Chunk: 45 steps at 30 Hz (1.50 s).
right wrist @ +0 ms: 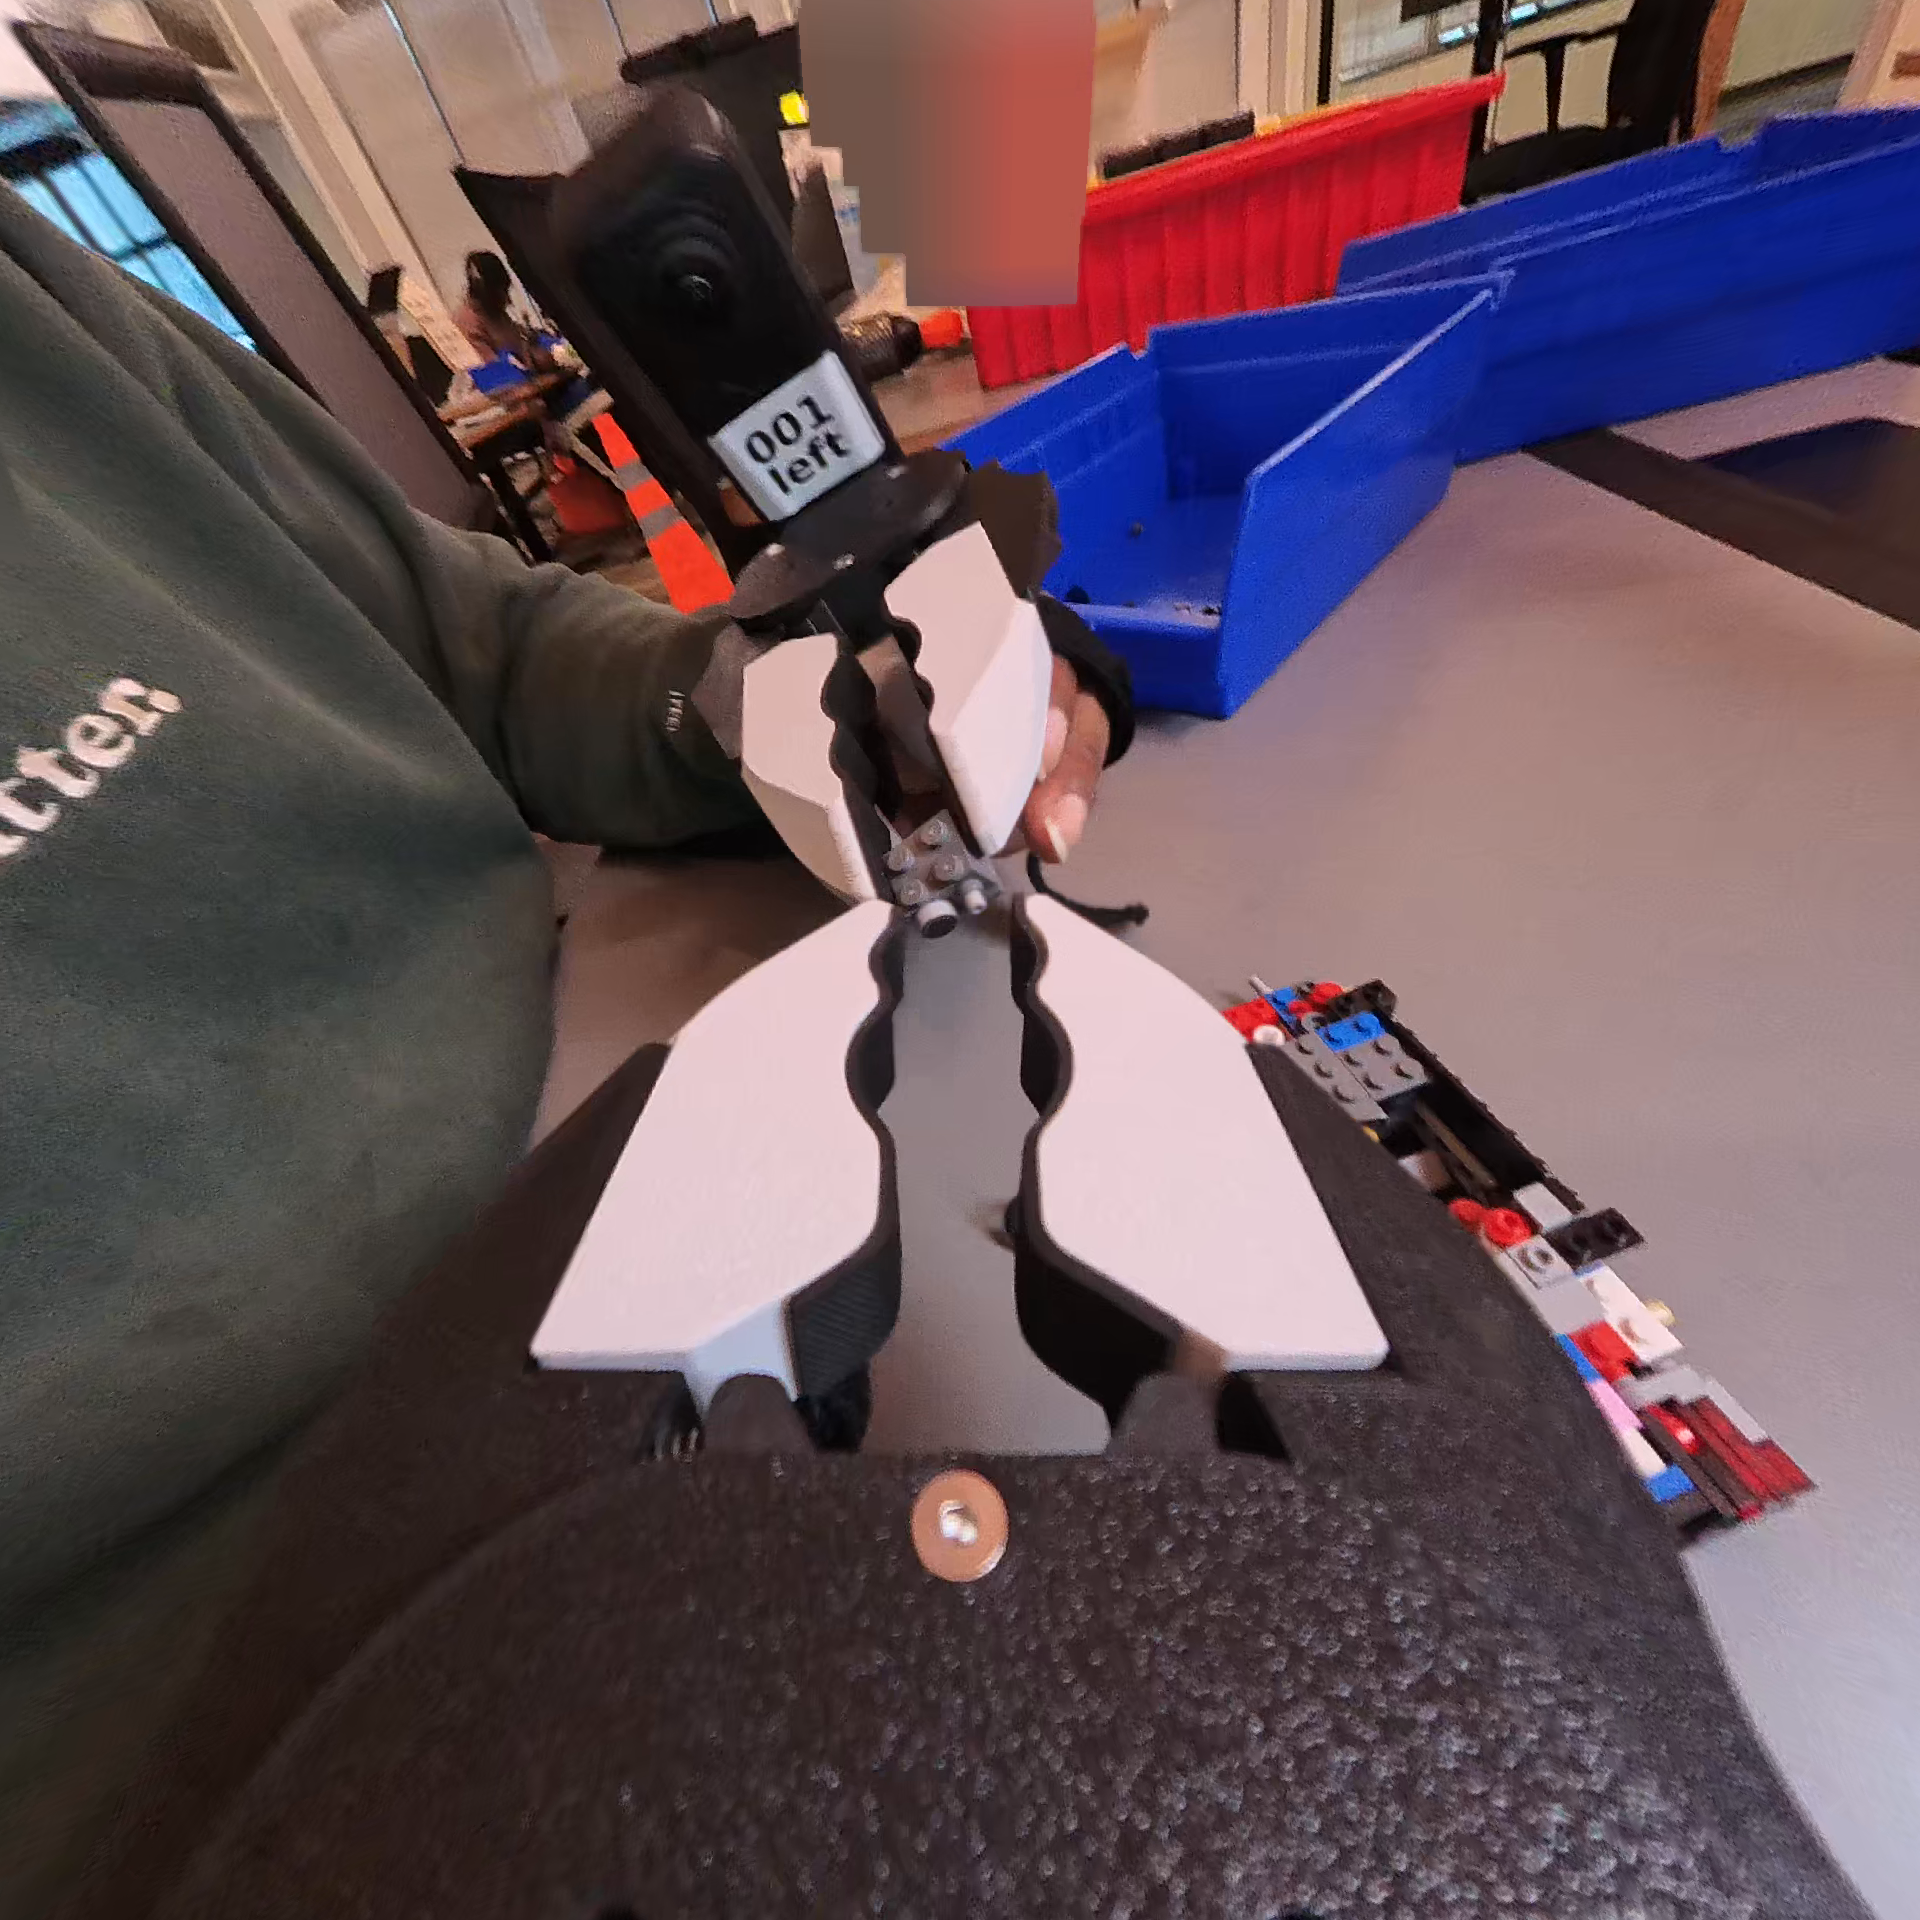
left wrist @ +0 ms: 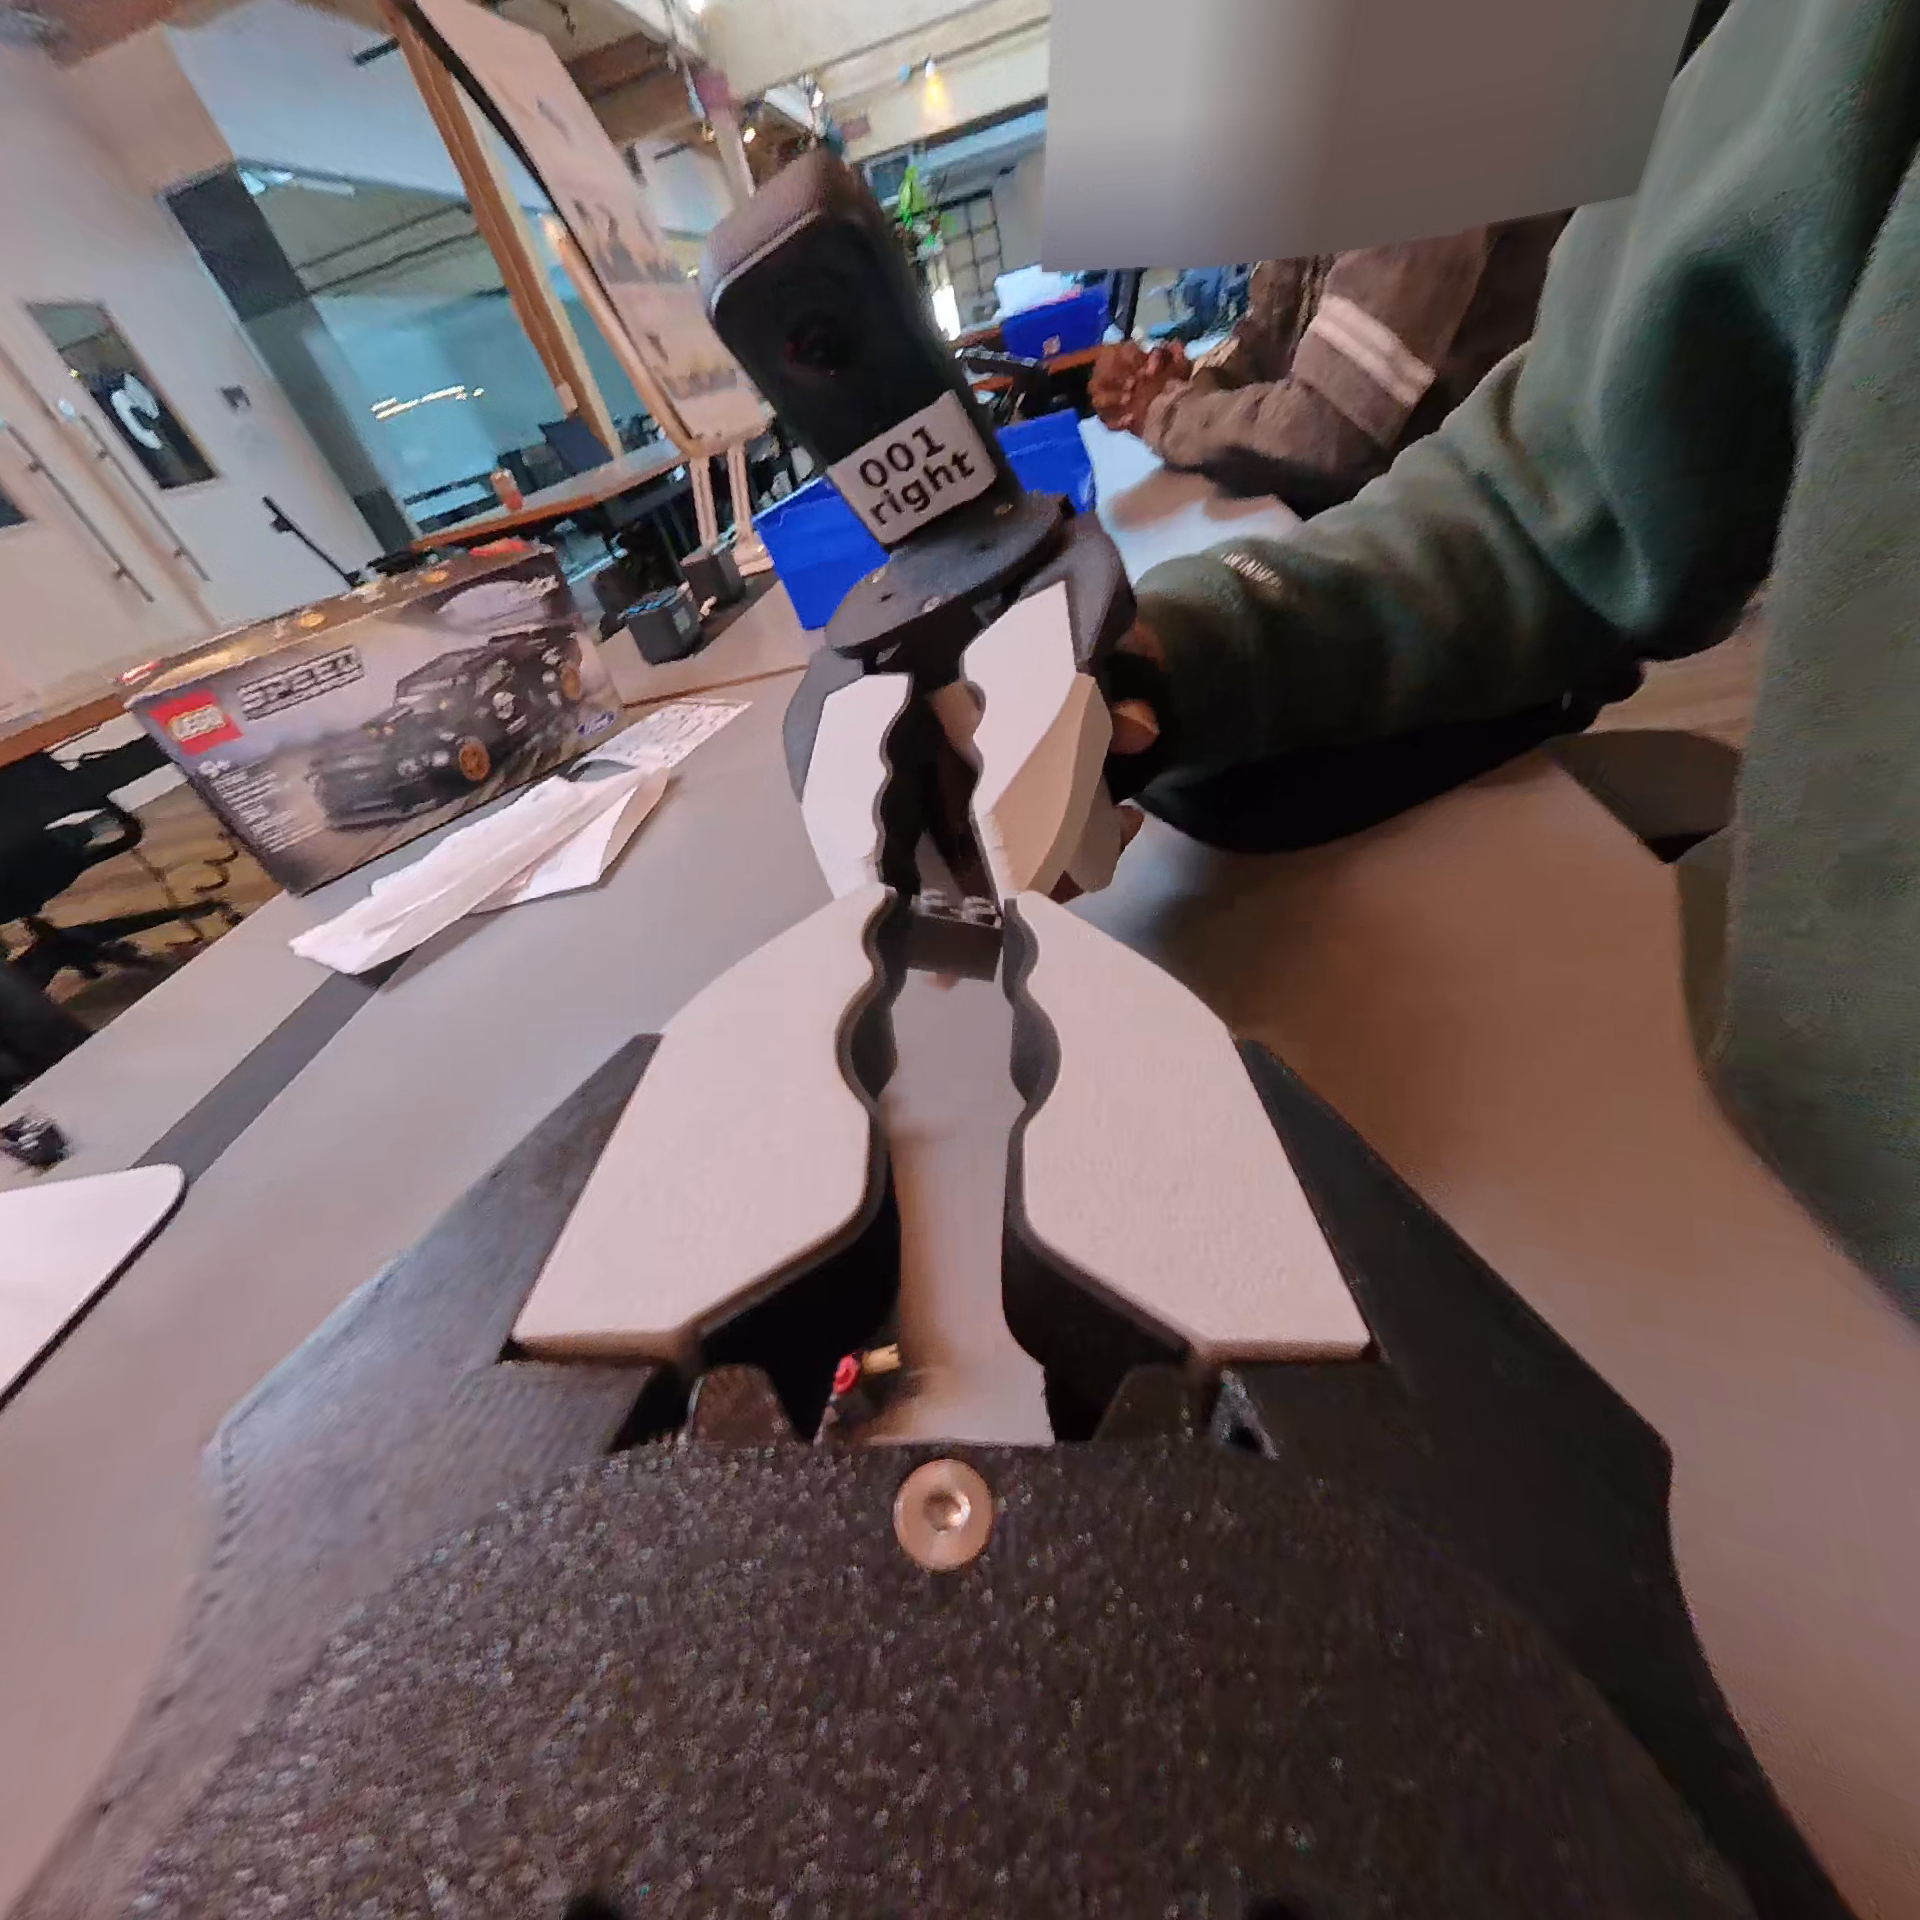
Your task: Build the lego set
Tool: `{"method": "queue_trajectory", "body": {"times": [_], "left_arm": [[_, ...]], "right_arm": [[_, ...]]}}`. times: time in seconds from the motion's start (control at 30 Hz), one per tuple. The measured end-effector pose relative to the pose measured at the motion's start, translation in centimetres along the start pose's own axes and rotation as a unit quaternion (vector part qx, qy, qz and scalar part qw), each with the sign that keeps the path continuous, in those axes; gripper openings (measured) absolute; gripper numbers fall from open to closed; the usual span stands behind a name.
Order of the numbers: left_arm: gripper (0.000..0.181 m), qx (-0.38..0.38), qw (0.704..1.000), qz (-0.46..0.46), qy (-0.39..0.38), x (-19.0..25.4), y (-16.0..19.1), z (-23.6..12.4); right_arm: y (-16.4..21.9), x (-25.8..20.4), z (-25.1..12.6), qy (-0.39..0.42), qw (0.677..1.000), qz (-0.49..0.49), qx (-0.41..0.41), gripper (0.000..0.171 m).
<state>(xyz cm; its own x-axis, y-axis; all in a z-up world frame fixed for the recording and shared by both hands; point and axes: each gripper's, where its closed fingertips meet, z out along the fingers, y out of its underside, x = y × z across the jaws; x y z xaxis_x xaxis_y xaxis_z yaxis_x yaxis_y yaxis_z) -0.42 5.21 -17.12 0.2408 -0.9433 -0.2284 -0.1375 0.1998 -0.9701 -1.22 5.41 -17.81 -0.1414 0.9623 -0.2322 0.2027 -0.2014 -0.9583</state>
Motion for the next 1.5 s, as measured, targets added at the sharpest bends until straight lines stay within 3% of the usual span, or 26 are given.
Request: {"method": "queue_trajectory", "body": {"times": [0.2,0.63,0.97,1.13,1.3,1.4,1.5], "left_arm": [[0.017,0.034,0.998,-0.038,0.027,0.6,-0.9,-0.1],[0.019,-0.038,0.998,0.024,-0.036,-0.9,1.2,0.2],[0.018,-0.063,0.981,0.158,-0.092,-1.1,0.6,0.4],[0.019,-0.084,0.967,0.21,-0.12,-1.5,0.9,0.4],[0.031,-0.035,0.991,0.113,-0.068,-0.6,0.3,0.4],[0.03,0.001,1.0,-0.007,0.002,0.4,-0.2,0.3],[0.026,0.021,0.998,-0.056,0.028,0.7,-0.6,0.2]], "right_arm": [[-0.6,-1.0,-0.1,-0.021,1.0,0.0,0.015,0.018],[-0.5,0.5,-0.5,0.046,0.998,-0.035,-0.008,0.014],[-0.8,0.1,-0.4,0.029,1.0,-0.006,0.006,0.018],[-0.6,0.5,-0.3,0.059,0.997,-0.041,-0.005,0.014],[-0.8,0.0,-0.4,0.064,0.993,-0.099,-0.004,0.014],[-1.0,-0.8,-0.5,0.05,0.991,-0.127,0.006,0.013],[-1.0,-1.4,-0.5,0.039,0.989,-0.143,0.009,0.013]]}}
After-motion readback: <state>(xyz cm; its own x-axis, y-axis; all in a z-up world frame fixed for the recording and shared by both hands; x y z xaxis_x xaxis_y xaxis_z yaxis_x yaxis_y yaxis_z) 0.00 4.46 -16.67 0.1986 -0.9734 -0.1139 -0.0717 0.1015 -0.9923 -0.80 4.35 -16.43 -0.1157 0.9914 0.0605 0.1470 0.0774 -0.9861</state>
